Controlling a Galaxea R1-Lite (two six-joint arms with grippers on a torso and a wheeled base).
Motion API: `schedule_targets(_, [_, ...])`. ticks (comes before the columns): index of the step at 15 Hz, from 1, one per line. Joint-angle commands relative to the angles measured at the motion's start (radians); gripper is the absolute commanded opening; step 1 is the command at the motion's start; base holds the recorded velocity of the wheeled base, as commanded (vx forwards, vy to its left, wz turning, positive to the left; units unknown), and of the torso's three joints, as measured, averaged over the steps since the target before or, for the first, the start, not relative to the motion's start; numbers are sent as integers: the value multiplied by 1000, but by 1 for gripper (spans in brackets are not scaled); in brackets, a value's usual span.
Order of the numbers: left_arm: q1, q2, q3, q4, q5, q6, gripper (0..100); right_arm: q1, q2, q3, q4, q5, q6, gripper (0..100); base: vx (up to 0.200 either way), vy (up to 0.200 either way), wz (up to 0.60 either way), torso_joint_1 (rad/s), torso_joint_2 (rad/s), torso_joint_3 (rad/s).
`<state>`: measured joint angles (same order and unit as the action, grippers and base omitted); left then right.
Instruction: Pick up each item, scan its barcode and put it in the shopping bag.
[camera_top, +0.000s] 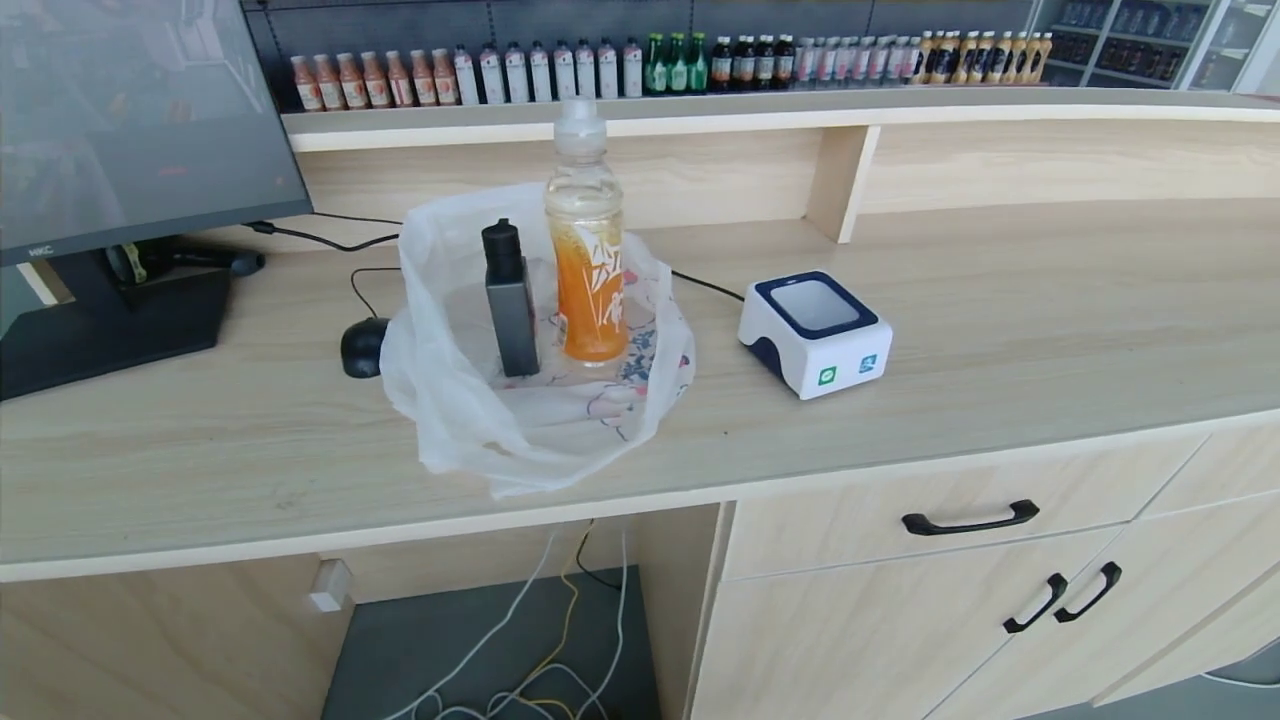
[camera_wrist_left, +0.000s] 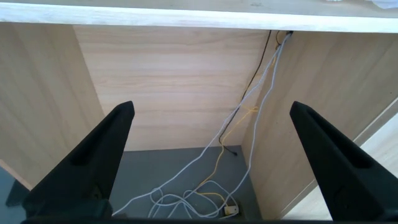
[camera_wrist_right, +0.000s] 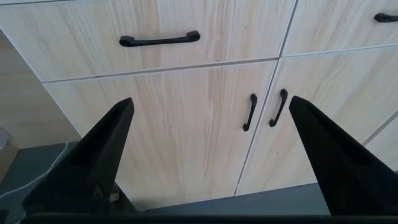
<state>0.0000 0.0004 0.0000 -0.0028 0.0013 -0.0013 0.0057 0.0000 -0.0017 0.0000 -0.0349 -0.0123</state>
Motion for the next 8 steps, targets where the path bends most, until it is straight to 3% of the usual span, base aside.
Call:
schedule_targets(1, [0, 0, 0, 0, 0, 0, 100, 2, 0, 0, 0, 0, -1, 100, 0, -200, 0, 2, -2, 7])
schedule_targets(8, [0, 0, 0, 0, 0, 0, 100, 0, 0, 0, 0, 0, -1, 100, 0, -200, 0, 2, 4, 2])
